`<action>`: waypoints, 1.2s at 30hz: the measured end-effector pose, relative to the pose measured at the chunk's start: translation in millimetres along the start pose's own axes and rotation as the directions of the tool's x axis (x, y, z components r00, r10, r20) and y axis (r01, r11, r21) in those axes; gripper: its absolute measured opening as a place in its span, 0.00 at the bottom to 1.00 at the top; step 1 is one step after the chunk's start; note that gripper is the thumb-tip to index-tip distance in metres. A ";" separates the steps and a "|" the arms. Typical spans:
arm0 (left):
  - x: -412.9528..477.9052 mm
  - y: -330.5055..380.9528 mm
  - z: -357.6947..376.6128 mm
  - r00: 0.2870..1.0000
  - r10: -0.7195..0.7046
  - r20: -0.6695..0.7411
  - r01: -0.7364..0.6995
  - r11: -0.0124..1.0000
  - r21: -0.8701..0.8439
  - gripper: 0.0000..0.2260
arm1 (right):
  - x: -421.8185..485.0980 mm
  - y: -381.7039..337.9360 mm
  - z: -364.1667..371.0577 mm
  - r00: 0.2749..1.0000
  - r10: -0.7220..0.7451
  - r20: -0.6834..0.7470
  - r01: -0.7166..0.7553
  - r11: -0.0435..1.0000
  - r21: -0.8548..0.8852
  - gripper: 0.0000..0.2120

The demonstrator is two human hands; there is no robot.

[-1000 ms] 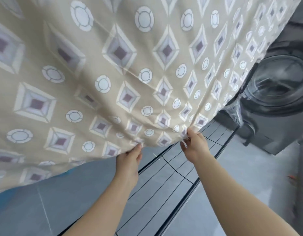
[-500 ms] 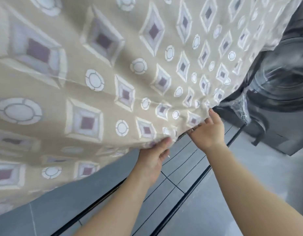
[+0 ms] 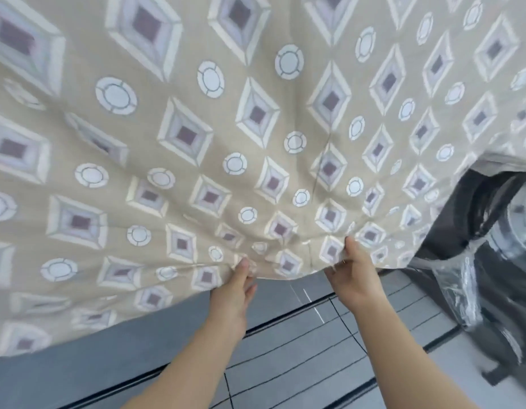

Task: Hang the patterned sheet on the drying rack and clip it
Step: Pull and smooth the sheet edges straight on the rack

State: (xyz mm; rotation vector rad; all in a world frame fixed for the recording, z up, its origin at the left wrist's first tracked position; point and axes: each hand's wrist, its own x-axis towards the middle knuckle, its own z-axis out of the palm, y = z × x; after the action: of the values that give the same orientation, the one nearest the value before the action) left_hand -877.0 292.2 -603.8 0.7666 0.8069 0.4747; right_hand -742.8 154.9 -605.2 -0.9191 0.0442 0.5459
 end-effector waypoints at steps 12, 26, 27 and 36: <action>7.7 -9.6 8.4 0.994 0.067 -0.089 -0.070 0.997 -0.024 0.09 | 0.6 4.7 -9.0 0.995 0.095 -0.011 -0.095 0.990 -0.101 0.05; 14.1 -35.6 0.8 0.998 0.062 0.010 -0.063 0.990 0.126 0.02 | -22.2 50.8 -21.2 0.991 0.095 -0.097 -0.106 0.988 -0.109 0.03; 14.5 -35.2 -1.8 0.998 0.061 -0.004 -0.060 0.990 0.128 0.02 | -22.8 55.1 -20.3 0.988 0.108 -0.112 -0.121 0.986 -0.112 0.04; 15.1 -36.5 23.5 0.974 -0.118 0.192 0.139 0.985 -0.099 0.06 | -10.7 12.3 -14.1 0.994 0.098 0.056 -0.103 0.992 0.079 0.06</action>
State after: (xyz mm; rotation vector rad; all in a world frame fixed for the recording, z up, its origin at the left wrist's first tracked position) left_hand -845.9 268.5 -627.9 0.6398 0.6458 0.3242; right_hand -755.0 145.5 -620.2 -0.8252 0.0658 0.6569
